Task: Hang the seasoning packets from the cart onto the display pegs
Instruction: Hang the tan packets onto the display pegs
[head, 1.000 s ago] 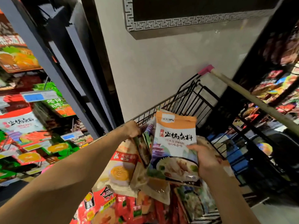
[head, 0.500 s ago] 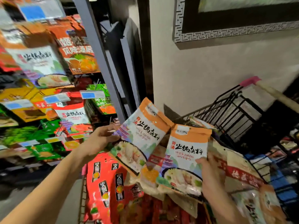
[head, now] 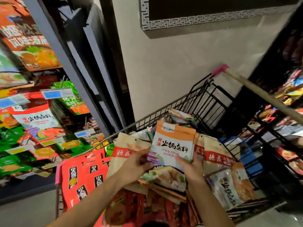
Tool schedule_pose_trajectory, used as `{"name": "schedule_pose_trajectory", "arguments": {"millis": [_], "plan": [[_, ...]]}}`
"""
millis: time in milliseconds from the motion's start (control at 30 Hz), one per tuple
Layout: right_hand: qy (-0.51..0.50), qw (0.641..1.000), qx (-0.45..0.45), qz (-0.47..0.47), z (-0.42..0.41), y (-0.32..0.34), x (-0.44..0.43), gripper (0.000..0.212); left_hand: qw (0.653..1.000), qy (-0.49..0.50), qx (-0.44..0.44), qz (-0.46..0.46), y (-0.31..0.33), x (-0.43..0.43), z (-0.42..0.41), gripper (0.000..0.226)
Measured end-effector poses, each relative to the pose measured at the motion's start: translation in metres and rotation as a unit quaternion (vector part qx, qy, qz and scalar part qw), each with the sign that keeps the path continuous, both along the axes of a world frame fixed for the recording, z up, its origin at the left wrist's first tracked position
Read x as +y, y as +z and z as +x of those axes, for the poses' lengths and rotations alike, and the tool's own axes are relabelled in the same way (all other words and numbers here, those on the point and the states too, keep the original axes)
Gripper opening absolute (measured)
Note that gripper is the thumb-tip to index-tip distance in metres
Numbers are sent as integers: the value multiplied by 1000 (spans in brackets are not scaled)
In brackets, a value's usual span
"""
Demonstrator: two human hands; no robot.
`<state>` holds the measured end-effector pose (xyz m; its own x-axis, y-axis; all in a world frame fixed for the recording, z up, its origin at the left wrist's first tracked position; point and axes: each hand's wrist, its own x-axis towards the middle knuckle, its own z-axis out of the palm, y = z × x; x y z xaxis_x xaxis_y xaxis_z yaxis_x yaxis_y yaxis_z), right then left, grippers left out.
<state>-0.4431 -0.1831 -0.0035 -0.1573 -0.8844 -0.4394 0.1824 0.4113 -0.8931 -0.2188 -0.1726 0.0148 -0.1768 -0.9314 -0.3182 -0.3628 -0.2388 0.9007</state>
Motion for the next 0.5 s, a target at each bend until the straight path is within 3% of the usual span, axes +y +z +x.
{"name": "schedule_pose_trajectory", "arguments": {"millis": [133, 200, 267, 333, 500], "plan": [[-22, 997, 66, -17, -34, -2, 9, 69, 984, 102, -117, -82, 12, -53, -12, 11], [-18, 995, 101, -8, -52, -2, 14, 60, 960, 151, -198, -129, 13, -89, -24, 36], [-28, 994, 108, -6, -67, -7, 17, 65, 955, 130, -257, -72, 12, -122, -38, 49], [-24, 994, 103, -2, -74, -13, 20, 72, 950, 70, -303, 20, 4, -141, -49, 33], [-48, 995, 87, 15, -76, -24, 31, 62, 954, 65, -285, 62, -19, -150, -41, 24]]}}
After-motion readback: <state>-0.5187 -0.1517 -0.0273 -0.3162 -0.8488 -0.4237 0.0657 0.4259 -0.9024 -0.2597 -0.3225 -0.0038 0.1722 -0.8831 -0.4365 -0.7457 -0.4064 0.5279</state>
